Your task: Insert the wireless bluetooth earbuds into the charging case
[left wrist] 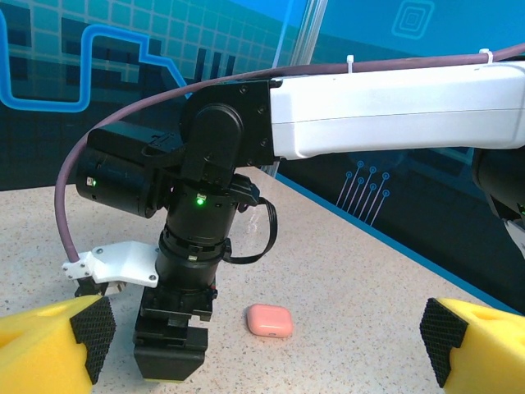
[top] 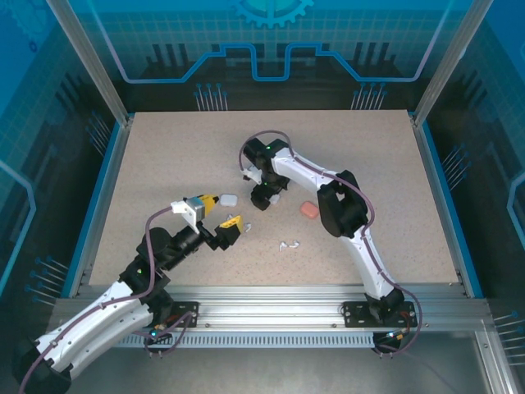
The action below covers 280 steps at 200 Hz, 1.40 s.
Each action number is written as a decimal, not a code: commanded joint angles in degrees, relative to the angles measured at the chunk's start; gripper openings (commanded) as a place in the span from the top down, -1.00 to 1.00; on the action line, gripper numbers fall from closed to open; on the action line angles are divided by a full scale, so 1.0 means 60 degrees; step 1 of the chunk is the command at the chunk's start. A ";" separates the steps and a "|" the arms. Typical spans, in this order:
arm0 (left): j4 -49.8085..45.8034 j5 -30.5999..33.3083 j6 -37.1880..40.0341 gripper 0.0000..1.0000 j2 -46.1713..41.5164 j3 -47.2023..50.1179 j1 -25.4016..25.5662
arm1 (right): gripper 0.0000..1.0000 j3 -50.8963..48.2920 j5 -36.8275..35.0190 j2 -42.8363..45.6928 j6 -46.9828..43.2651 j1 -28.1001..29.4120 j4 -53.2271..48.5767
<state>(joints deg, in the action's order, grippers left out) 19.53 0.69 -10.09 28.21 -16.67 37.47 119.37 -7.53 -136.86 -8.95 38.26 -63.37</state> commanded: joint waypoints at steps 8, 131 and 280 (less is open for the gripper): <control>0.0019 0.0149 0.0251 -0.97 -0.0058 -0.0184 0.0053 | -0.55 0.0291 -0.0075 -0.0218 0.0144 0.0159 -0.0807; 0.0048 0.0090 0.0173 -0.97 -0.0101 -0.0107 0.0050 | -0.18 0.0005 -0.0760 -0.0555 0.0922 0.0475 -0.0041; 0.0144 0.0103 0.0110 -0.97 -0.0111 0.0011 0.0053 | -0.26 0.0073 -0.0093 -0.0378 0.2544 0.0254 0.0740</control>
<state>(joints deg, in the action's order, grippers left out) 19.55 0.69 -10.13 28.21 -16.64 37.47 119.35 -10.07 -138.67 3.51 40.34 -65.98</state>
